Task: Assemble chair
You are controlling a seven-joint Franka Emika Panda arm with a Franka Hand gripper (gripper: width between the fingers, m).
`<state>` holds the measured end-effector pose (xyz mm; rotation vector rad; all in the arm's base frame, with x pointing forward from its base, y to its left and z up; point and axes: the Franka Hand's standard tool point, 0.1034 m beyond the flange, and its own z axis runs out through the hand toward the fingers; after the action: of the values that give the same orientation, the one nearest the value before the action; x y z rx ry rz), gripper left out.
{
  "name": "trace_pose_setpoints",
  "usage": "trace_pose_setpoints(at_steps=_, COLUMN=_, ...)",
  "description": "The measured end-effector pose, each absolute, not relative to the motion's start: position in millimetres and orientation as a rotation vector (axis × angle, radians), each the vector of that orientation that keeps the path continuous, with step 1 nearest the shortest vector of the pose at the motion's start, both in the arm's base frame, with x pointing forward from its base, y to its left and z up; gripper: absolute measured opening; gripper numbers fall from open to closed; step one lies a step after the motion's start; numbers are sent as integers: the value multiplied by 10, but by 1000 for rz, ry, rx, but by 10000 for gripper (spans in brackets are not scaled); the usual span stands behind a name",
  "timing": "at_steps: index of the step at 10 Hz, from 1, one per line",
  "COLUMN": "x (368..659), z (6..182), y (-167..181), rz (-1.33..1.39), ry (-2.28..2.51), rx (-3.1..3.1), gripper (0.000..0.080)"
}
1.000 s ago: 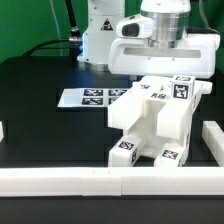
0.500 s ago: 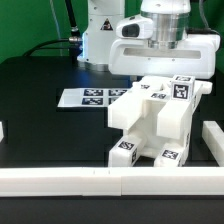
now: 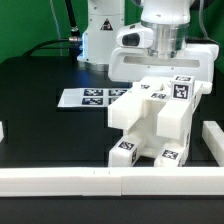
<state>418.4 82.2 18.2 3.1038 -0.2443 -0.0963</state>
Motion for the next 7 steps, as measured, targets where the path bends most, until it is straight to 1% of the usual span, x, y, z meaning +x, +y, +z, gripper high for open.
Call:
trace_pose_setpoints(at_steps=5, x=4151, z=127, y=814, rz=-113, ry=-241, rx=3098, gripper=649)
trace_pose_setpoints(at_steps=6, x=4146, z=120, y=809, rz=-116, ry=-242, rx=3097, gripper=542)
trace_pose_setpoints(at_steps=7, x=4141, z=114, y=808, rz=-118, ry=-242, rx=3096, gripper=405)
